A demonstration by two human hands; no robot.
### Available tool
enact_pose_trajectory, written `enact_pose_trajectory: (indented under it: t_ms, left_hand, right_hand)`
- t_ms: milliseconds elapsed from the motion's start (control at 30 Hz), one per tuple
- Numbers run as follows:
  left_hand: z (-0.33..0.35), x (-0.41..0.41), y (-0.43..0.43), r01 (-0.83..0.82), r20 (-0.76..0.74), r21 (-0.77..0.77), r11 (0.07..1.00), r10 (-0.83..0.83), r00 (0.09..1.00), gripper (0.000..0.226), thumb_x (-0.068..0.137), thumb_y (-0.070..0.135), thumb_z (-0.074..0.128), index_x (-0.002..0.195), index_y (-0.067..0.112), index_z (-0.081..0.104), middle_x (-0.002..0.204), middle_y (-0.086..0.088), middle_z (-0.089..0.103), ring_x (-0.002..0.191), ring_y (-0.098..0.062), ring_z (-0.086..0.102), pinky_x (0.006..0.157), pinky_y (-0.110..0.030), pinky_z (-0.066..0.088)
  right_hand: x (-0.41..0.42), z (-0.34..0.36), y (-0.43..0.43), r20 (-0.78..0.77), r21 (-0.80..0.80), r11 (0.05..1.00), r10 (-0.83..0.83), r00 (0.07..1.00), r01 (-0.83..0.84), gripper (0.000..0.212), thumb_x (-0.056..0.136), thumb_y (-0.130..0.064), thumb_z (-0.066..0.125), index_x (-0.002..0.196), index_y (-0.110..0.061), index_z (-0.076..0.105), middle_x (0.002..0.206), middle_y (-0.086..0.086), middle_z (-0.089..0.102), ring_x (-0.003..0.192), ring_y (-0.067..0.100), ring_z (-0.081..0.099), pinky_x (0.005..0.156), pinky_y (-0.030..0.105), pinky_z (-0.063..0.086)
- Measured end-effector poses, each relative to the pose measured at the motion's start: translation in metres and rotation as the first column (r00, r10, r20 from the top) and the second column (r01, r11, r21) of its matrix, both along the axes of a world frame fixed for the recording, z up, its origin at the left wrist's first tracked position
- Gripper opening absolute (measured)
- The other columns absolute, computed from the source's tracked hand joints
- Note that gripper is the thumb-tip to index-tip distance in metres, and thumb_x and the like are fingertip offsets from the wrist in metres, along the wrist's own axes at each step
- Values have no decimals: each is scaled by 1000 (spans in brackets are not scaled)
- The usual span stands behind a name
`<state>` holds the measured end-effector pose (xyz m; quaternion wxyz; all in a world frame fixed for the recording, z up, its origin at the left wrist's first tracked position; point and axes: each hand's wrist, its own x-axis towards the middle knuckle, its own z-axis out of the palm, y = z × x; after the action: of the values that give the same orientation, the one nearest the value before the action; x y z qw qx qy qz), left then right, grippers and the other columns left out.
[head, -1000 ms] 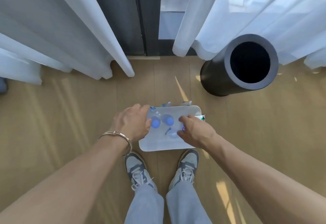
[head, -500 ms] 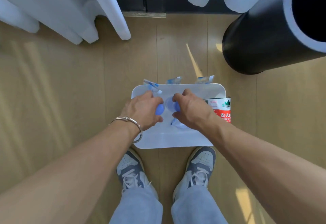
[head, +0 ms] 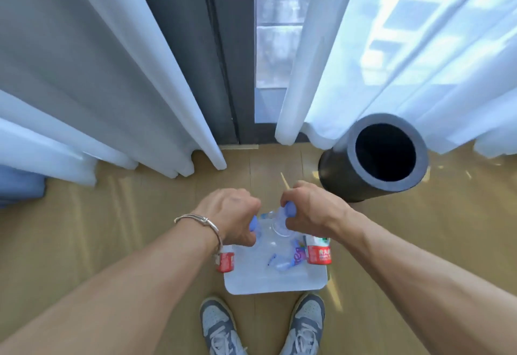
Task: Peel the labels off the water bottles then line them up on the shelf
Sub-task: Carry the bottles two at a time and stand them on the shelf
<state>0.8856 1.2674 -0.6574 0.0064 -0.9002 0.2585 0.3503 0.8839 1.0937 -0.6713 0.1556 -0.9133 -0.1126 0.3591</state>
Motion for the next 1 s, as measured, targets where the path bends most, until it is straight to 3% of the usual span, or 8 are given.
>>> enact_pose_trajectory:
  t_ms: [133,300,467,533,633,733,833,1000]
  left_hand:
    - [166,61,-9,105,185,44,993,-112,976,19,80,34,57,86,18,48,99,-5,58,90,-29,58,63,-30,37]
    - [395,115,-12,105,405,72,992,-125,906,24,79,39,61,84,19,49,72,3,44,70,-21,49,58,-29,40]
    - [611,120,-15,99,618,61,993,-116,778,18,78,37,63,85,23,55,74,6,46,72,-18,53,57,-26,44]
    - [687,110,-12,71,705,55,996,-89,703,16,78,37,61,78,24,51,74,8,46,70,-17,53,52,-24,37]
    - [785,88,-3,24,822,14,1000,-25,569,17,76,38,57,82,22,57,76,9,48,71,-19,57,55,-25,43]
    - [862,61,3,7,899,1,1000,-4,439,16,80,35,55,87,21,53,76,9,48,73,-19,55,58,-27,43]
    - [916,35,3,-9,939,2,1000,1,343,11,84,25,52,90,18,45,79,4,49,73,-20,53,56,-30,41]
    - [945,5,3,47,963,-62,997,48,266,11,83,17,48,75,19,41,75,4,49,61,-16,45,54,-29,38]
  right_hand:
    - [64,162,-5,125,14,1000,26,992,-28,28,80,-21,60,107,-20,66,102,1,55,95,23,58,75,29,47]
    - [122,393,-6,362,-25,998,62,930,-57,27,81,-24,59,106,-26,67,91,-7,47,91,20,57,63,21,36]
    - [131,608,-7,592,-102,993,113,798,-66,24,81,-26,64,104,-21,69,99,-1,65,82,17,54,66,22,38]
    - [123,688,-6,657,-139,989,136,741,-57,23,83,-28,64,104,-19,69,90,-3,62,77,17,53,64,21,38]
    - [105,791,-10,717,-173,984,154,679,-40,23,84,-30,60,101,-19,71,80,-1,69,69,16,62,52,20,38]
    - [81,868,-16,777,-167,986,145,612,-21,20,84,-32,59,93,-19,71,68,1,70,56,13,62,55,20,42]
    - [57,918,-20,843,-127,991,126,524,-35,24,85,-32,58,90,-12,71,70,6,71,49,11,58,54,20,43]
    - [28,946,-23,896,-26,994,70,438,-106,24,85,-31,57,94,-13,70,85,6,69,64,14,61,63,27,50]
